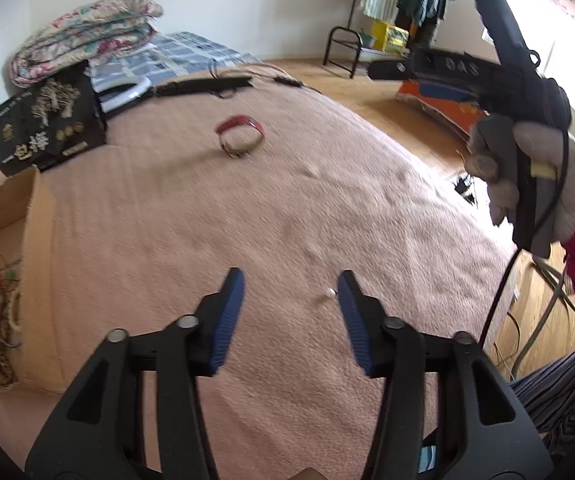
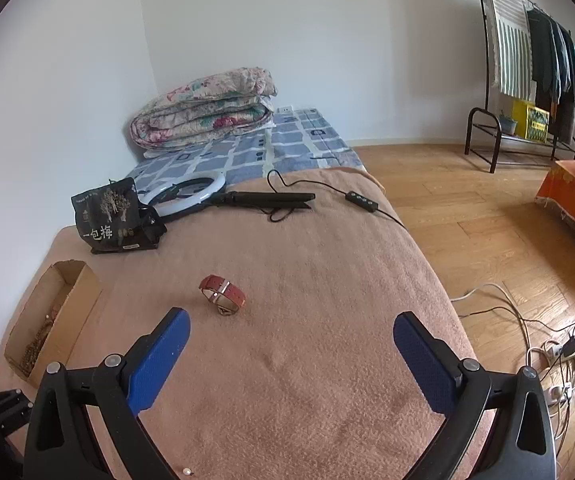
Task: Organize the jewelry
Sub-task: 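Withdraw both tools from the box toward the red watch and second pearl, then grasp small white pearl with left tool while right tool grasps red strap watch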
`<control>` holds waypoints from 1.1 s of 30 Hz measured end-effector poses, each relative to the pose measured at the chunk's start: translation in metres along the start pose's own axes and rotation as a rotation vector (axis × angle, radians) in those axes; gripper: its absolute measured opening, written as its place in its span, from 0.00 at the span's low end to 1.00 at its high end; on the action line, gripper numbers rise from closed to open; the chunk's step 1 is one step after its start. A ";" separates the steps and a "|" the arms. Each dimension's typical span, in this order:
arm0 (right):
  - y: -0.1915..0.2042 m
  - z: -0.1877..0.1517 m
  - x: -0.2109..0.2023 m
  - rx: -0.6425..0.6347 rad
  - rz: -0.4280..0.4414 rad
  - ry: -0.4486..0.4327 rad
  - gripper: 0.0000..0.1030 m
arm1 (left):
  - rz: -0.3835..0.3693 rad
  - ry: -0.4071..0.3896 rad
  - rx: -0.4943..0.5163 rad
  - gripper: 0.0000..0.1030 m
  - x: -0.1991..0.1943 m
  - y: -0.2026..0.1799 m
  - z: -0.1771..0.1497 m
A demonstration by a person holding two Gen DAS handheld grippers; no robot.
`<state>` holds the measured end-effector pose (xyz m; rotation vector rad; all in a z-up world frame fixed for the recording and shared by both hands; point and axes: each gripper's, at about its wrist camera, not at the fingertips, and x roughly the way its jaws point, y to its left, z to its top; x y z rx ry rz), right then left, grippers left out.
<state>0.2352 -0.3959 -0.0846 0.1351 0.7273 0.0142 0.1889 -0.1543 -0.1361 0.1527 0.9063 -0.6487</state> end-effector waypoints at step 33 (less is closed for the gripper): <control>0.012 -0.012 0.129 -0.117 0.290 0.162 0.77 | -0.101 0.122 0.135 0.27 0.078 -0.039 -0.012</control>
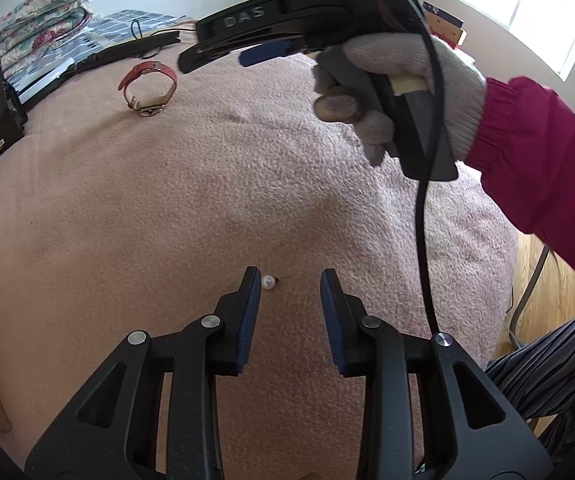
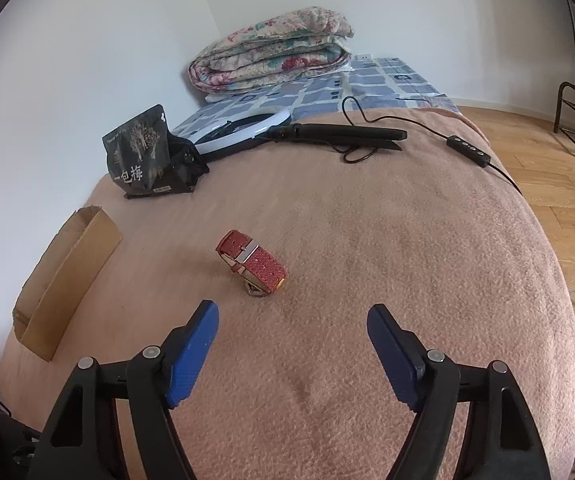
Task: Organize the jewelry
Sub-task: 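Grasp small white pearl with left tool while right tool grasps red strap watch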
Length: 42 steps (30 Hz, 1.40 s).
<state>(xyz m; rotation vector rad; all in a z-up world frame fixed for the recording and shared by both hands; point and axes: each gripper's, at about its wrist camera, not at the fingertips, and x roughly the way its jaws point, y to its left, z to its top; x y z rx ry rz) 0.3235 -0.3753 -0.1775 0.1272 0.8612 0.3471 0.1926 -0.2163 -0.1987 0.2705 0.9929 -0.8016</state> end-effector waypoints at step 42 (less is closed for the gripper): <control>-0.006 0.018 0.049 0.012 -0.024 0.011 0.13 | 0.035 0.027 -0.052 0.22 0.014 0.021 -0.005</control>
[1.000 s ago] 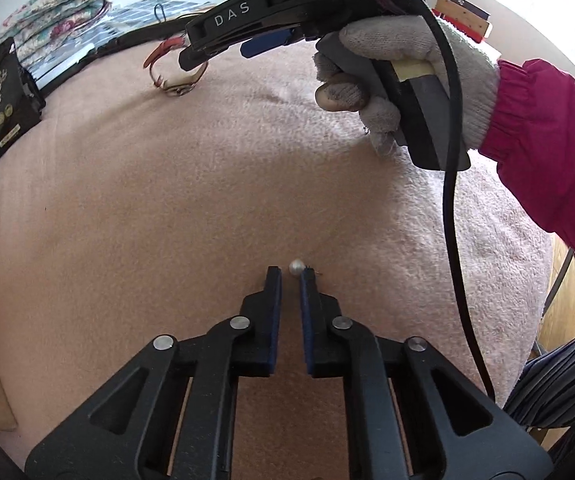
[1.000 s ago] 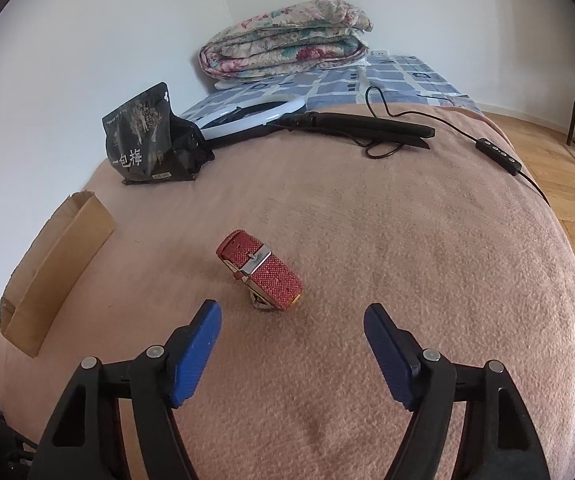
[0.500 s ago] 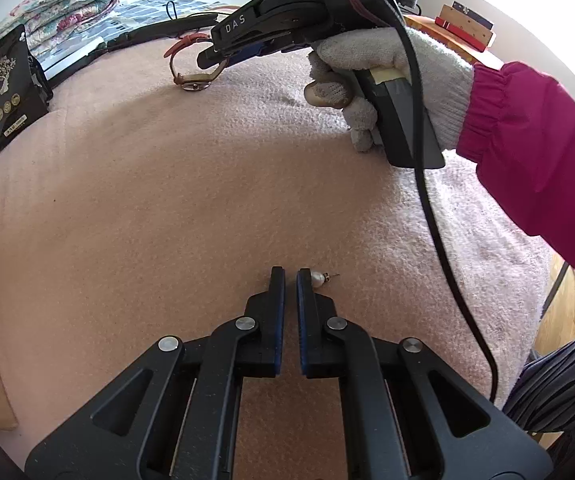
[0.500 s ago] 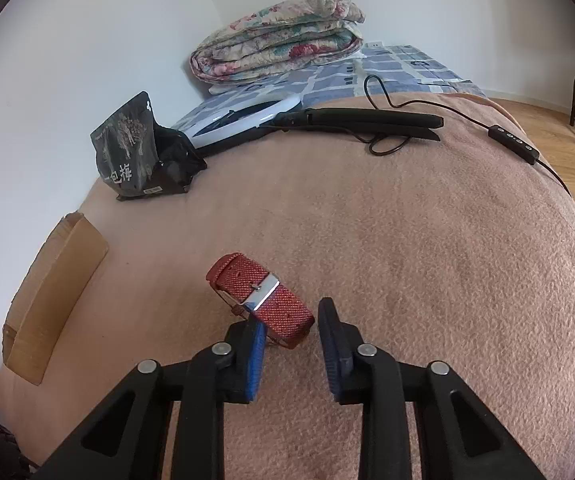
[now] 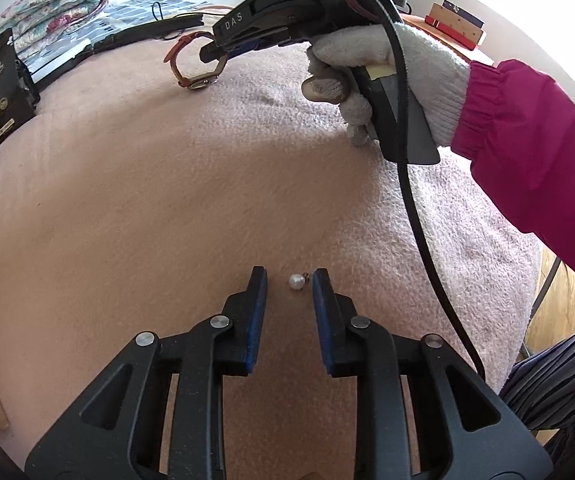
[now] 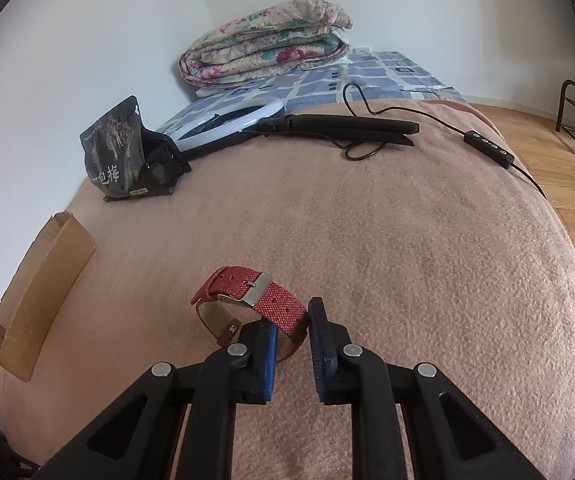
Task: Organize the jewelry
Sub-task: 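Grasp small white pearl with left tool while right tool grasps red strap watch, then carry pearl to the box with left tool while right tool carries watch there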
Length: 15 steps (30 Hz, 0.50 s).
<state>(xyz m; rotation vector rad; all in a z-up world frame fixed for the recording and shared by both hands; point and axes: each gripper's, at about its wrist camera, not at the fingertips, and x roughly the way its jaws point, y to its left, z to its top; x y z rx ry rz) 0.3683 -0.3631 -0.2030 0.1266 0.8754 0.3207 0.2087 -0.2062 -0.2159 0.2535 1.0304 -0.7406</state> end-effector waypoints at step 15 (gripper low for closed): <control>0.001 -0.002 -0.021 -0.011 -0.049 -0.035 0.06 | 0.039 -0.032 0.019 0.08 -0.005 0.001 0.004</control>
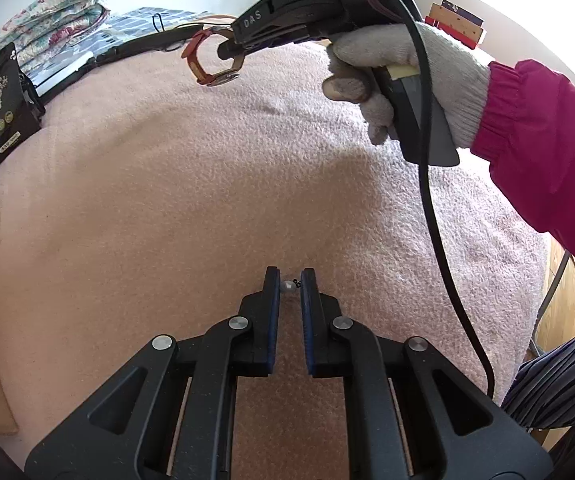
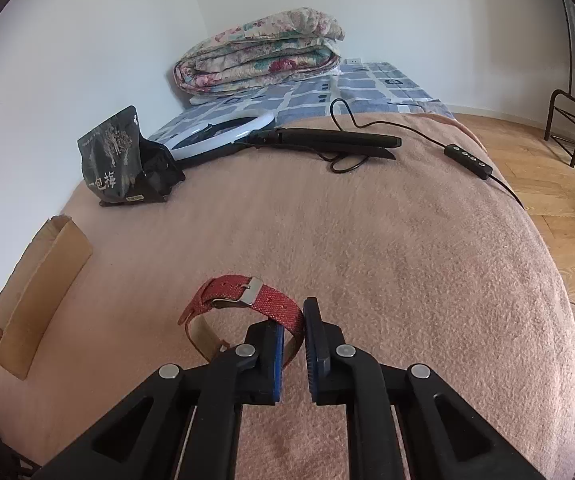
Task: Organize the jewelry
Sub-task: 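Carry pearl to the box with left tool while right tool carries watch there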
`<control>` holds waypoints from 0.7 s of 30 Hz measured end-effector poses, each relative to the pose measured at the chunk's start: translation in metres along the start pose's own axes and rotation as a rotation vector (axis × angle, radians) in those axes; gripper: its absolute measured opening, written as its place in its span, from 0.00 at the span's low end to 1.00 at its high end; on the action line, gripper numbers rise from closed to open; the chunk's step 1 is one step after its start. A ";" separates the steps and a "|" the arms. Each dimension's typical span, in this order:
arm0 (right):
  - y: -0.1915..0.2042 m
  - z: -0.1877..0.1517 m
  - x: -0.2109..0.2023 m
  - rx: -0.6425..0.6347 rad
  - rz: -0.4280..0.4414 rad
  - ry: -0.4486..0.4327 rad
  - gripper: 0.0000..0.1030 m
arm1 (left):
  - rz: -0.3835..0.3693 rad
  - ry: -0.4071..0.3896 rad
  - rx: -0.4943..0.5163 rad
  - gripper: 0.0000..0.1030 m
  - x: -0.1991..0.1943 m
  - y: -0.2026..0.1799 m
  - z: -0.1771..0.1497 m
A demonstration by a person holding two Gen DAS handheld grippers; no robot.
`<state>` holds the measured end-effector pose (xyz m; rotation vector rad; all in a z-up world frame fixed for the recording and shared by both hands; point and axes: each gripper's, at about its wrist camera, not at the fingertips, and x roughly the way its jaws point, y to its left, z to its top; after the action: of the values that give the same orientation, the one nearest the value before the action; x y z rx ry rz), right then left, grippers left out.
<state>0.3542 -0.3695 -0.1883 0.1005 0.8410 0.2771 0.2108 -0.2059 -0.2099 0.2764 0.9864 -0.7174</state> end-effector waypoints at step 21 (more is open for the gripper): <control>0.062 0.014 -0.076 -0.061 -0.021 -0.059 0.06 | 0.036 -0.190 -0.096 0.08 -0.097 0.040 0.001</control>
<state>0.3035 -0.3311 -0.1119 0.0423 0.7743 0.2786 0.2047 -0.1356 -0.1322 0.1389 0.8298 -0.6494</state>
